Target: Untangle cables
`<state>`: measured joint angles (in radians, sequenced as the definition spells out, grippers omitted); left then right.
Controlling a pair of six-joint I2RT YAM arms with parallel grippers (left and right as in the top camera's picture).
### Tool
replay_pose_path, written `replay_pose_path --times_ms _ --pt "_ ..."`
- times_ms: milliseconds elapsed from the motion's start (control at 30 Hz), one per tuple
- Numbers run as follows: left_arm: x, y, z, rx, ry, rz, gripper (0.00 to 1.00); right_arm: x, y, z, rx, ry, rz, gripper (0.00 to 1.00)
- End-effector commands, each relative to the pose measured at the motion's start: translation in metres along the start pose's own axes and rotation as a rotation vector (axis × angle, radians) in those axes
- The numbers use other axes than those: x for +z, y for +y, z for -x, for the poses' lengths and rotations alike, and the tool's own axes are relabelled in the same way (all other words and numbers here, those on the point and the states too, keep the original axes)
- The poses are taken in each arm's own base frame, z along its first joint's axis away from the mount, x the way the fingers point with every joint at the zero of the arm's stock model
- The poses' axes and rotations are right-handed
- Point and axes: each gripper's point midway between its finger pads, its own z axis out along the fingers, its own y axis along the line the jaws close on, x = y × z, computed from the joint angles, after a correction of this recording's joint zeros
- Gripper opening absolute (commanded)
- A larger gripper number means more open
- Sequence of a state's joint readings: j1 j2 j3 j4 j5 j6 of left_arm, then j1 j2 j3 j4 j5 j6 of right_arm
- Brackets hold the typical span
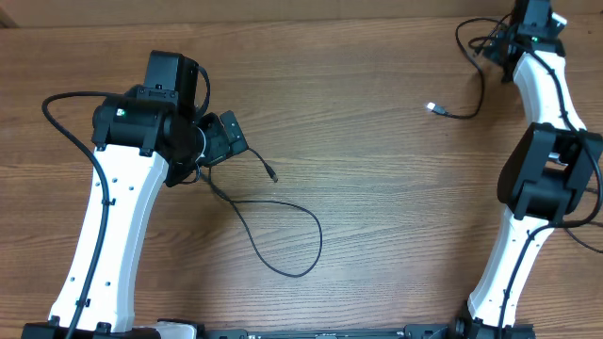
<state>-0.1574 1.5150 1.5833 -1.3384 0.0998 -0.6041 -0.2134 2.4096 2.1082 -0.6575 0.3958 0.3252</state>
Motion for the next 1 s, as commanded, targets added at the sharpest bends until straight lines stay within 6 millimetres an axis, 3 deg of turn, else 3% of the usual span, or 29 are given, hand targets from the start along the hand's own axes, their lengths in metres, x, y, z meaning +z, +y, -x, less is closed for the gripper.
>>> replay_pose_path --times_ms 0,100,233,500,600,700,833,967 --pt "-0.001 -0.002 0.001 -0.006 -0.006 0.001 1.0 -0.023 0.016 0.034 -0.031 -0.09 0.089 1.0" --pt "-0.001 -0.002 0.001 -0.006 -0.006 0.001 0.99 -0.021 0.026 0.046 -0.115 -0.146 0.155 1.0" --pt "-0.001 -0.002 0.001 -0.006 -0.006 0.001 1.0 -0.016 0.018 0.06 -0.153 -0.202 0.151 1.0" --pt "-0.001 -0.002 0.001 -0.006 -0.006 0.001 1.0 0.006 -0.044 0.084 -0.064 -0.23 0.08 1.0" --pt "-0.001 -0.002 0.001 -0.006 -0.006 0.001 1.0 0.011 -0.058 0.089 -0.044 -0.227 0.114 1.0" --pt "-0.001 -0.002 0.001 -0.006 -0.006 0.001 1.0 0.014 -0.058 0.09 -0.037 -0.207 0.207 1.0" --pt "-0.001 -0.002 0.001 -0.006 -0.006 0.001 1.0 0.011 -0.043 0.085 -0.053 -0.179 0.347 1.0" --pt "-0.001 -0.002 0.001 -0.006 -0.006 0.001 1.0 0.011 -0.042 0.084 -0.106 -0.185 0.345 1.0"
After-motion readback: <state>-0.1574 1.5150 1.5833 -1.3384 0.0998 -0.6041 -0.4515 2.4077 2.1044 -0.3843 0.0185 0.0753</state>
